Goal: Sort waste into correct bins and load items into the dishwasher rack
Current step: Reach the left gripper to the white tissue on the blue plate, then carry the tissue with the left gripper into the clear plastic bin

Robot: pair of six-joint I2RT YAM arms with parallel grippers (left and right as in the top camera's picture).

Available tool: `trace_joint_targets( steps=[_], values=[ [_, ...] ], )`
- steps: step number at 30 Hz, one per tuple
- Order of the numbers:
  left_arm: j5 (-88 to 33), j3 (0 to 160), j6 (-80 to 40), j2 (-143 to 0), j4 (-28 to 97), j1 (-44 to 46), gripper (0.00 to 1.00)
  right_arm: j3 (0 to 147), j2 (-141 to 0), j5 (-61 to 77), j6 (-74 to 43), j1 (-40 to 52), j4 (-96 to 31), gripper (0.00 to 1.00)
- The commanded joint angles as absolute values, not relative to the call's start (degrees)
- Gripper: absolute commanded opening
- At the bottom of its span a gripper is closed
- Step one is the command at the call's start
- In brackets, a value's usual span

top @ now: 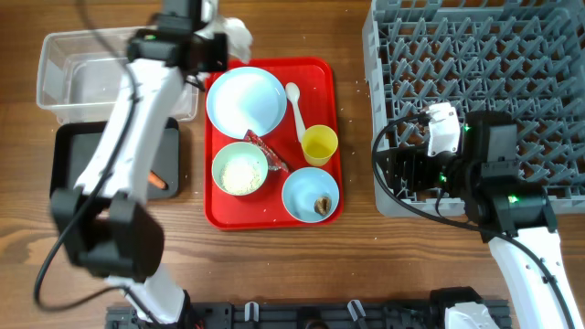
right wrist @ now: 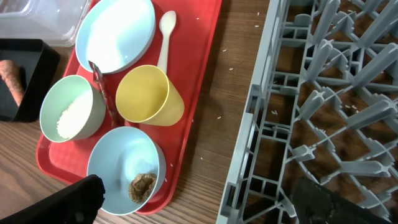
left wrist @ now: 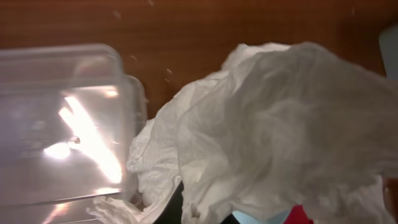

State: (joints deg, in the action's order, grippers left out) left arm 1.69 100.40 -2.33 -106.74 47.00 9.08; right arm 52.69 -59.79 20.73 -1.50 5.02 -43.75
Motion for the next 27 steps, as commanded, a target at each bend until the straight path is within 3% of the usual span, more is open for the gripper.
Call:
trace_joint_targets(
  steps=[1, 7, 8, 9, 11, 19, 27],
  values=[
    [7.4, 100.9, -3.4, -104.9, 47.4, 2.7, 0.04, 53.9, -59.9, 20.4, -2.1, 5.3, -43.8, 1.0],
    [7.6, 100.4, -1.8, -111.6, 44.0, -7.1, 0.06, 53.9, -59.9, 20.4, -2.1, 5.3, -43.8, 1.0],
    [7.5, 100.4, -1.8, -113.4, 43.1, -8.1, 0.15, 53.9, -59.9, 20.4, -2.1, 5.3, -43.8, 1.0],
    [7.2, 100.4, -1.8, -115.4, 42.7, -9.0, 0.4, 53.9, -59.9, 20.4, -2.1, 5.3, -43.8, 1.0],
    [6.0, 100.4, -1.8, -118.6, 42.7, -10.0, 0.99, 53.9, -59.9, 20.4, -2.1, 5.3, -43.8, 1.0],
    [3.3, 104.1, -2.0, -115.8, 46.1, -9.5, 1.0, 53.9, -59.9, 20.4, -2.1, 5.3, -43.8, 1.0],
    [-13.0, 107.5, -4.4, -105.9, 69.1, -3.0, 1.0, 53.9, -59.9, 20.4, -2.1, 5.3, -43.7, 1.0]
  ],
)
